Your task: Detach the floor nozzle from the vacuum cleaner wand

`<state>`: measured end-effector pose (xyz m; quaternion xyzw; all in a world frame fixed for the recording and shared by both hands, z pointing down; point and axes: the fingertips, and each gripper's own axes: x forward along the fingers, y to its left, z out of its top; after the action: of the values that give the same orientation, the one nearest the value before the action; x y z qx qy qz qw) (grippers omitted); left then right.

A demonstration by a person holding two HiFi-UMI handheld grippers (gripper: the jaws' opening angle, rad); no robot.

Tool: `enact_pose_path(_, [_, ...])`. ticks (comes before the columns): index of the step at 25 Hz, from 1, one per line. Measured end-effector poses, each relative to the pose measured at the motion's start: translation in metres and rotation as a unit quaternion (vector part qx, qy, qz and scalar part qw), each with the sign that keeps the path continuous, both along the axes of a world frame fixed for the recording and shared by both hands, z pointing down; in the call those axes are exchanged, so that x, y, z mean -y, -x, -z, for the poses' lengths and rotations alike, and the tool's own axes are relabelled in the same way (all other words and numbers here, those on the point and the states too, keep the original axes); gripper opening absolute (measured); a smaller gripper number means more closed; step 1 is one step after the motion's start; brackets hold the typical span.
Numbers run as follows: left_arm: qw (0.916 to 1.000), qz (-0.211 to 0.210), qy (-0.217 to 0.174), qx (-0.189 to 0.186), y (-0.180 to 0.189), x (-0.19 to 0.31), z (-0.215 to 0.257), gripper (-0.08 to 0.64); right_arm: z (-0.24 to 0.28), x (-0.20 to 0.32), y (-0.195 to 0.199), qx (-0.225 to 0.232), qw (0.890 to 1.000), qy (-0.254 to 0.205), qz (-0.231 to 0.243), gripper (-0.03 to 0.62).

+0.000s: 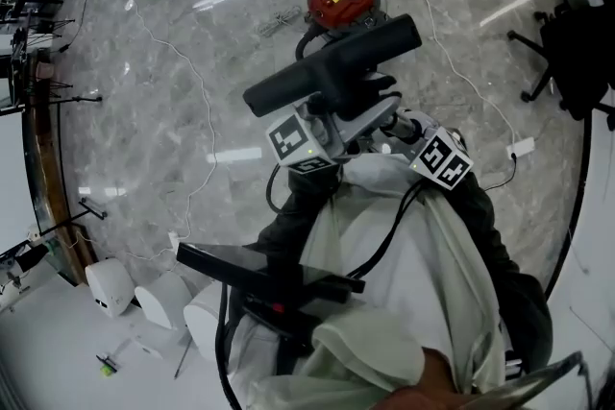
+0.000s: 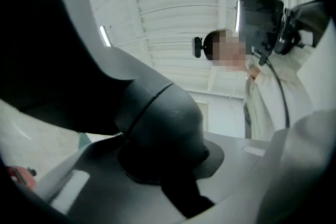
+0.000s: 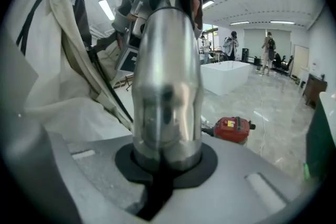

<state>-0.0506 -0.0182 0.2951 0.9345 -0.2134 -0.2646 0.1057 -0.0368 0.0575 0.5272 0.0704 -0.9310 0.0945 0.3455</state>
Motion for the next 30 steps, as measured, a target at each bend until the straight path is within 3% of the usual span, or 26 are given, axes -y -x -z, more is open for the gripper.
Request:
enact_pose_path(2, [0.9979,0.062,0.015,0.009,0.005,0.010,-0.002,0.081,0.000,0.006,-0.001,-0.014,0.999,-0.009,-0.029,0.040])
enact_pose_path(4, [0.9947,0.098,0.029,0.010,0.009,0.017,-0.003,0.078,0.002,0.009,0.000,-0.013,0.999,-0.011,-0.047,0.040])
enact_pose_path(8, [0.9903,0.130,0.048,0.010,0.016,0.027,-0.006,0.078,0.002,0.019,0.000,-0.026,0.997,-0.026,-0.061,0.040])
enact_pose_path(11, [0.9900,0.132,0.049,0.010,0.021,0.027,-0.009,0.078,-0.001,0.019,0.003,-0.030,0.998,-0.022,-0.051,0.040])
enact_pose_path(19, [0.9970,0.076,0.013,0.007,0.016,0.013,-0.003,0.080,0.000,0.011,0.005,-0.017,1.000,-0.017,-0.010,0.040])
enact_pose_path(24, [0.9998,-0.008,-0.017,-0.001,0.008,-0.005,0.004,0.080,0.003,0.001,0.007,0.001,1.000,-0.008,0.027,0.040])
enact_pose_path(28, [0.9936,-0.103,-0.041,-0.022,-0.002,-0.024,0.011,0.080,0.006,-0.009,0.004,0.022,0.997,0.004,0.077,0.040])
enact_pose_path(30, [0.9915,-0.117,-0.041,-0.038,-0.003,-0.022,0.016,0.078,0.008,-0.003,0.003,0.025,0.997,-0.004,0.075,0.040])
